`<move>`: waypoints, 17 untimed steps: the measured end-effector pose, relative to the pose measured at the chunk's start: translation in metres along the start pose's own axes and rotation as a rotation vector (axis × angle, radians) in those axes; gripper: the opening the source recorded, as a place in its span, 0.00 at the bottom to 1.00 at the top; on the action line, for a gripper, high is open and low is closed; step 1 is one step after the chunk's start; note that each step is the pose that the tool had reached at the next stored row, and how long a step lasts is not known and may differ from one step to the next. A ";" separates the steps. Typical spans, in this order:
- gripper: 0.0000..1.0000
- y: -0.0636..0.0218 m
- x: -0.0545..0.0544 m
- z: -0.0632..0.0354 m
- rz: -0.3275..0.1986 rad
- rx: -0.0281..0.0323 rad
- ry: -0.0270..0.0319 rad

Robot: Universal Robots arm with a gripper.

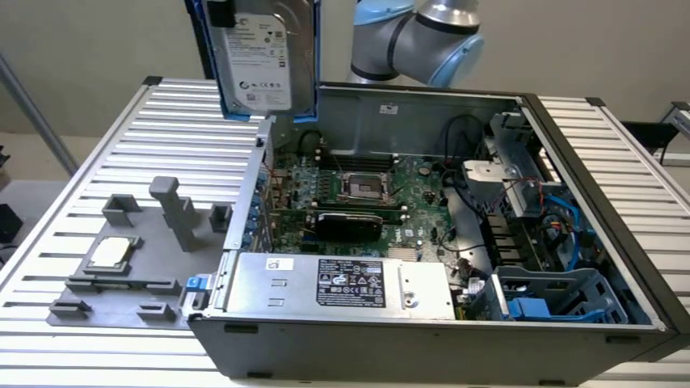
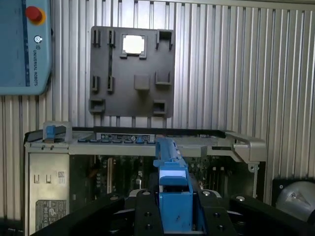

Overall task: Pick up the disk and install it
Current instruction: 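Pick up the disk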

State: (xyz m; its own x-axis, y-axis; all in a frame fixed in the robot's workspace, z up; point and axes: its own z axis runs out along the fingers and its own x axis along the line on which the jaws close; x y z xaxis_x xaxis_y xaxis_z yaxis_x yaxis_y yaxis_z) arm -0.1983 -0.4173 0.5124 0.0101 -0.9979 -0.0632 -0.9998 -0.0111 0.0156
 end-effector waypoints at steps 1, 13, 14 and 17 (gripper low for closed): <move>0.33 -0.0045 0.002 -0.0002 0.000 0.0000 0.0000; 0.33 -0.0586 0.025 -0.0024 0.000 0.0000 0.0000; 0.33 -0.0633 0.027 -0.0026 0.000 0.0000 -0.0001; 0.33 -0.0763 0.033 -0.0032 0.000 0.0000 -0.0001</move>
State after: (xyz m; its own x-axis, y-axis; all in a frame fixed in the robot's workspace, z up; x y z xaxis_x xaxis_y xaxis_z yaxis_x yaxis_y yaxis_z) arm -0.1216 -0.4493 0.5124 0.0101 -0.9979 -0.0633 -0.9998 -0.0112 0.0156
